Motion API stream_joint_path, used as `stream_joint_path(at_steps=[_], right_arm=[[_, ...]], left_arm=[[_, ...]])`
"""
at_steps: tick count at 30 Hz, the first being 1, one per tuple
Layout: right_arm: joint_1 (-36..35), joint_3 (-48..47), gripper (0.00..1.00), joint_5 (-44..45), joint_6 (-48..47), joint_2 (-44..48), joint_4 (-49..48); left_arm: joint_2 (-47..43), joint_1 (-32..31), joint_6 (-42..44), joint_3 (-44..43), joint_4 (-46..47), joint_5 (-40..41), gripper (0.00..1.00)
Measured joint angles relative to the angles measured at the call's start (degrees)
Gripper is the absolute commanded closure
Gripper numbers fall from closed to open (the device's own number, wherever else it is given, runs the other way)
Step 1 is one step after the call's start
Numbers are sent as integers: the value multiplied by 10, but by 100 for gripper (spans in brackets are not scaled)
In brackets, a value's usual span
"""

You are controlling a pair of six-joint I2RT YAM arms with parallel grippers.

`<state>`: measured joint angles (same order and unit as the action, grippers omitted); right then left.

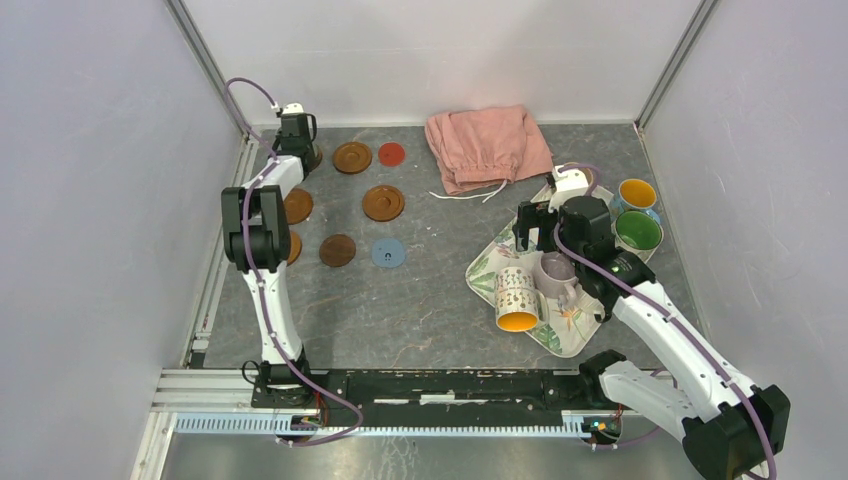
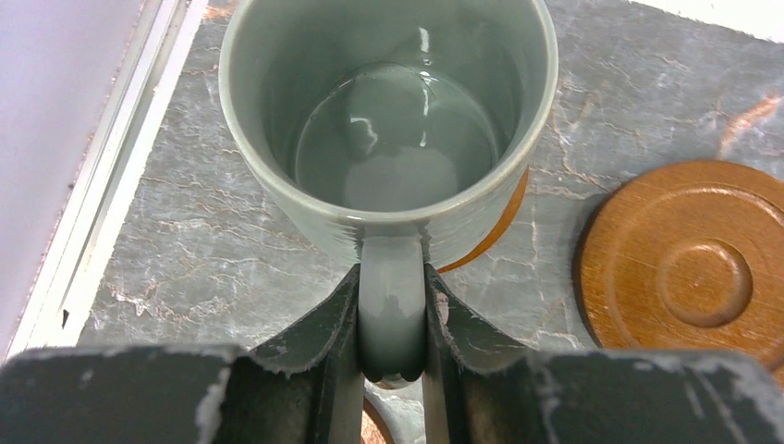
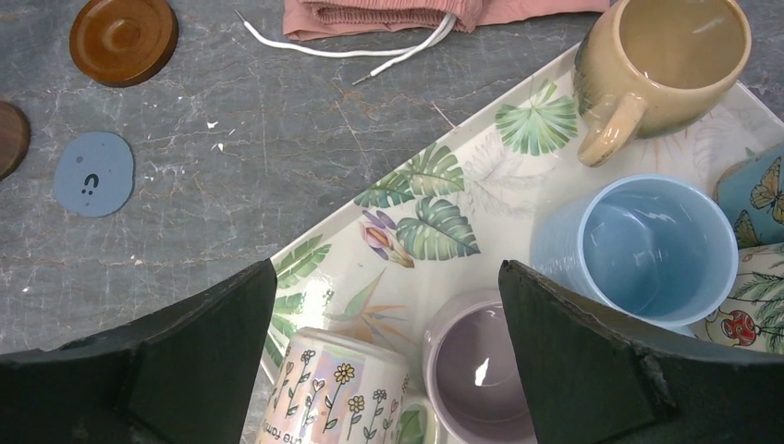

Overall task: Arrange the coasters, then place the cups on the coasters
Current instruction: Place the cup on the coaster.

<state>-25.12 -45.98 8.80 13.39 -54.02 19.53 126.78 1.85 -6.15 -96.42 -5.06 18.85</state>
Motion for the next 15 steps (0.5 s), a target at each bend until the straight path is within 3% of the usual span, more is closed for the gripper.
stream_joint_path(at_steps=[9, 15], right_arm=[[0, 0, 2, 0, -2, -4, -5], [0, 0, 2, -3, -2, -5, -6]], left_arm=[[2, 12, 0, 7, 20, -14, 97], [1, 12, 0, 32, 59, -14, 84]])
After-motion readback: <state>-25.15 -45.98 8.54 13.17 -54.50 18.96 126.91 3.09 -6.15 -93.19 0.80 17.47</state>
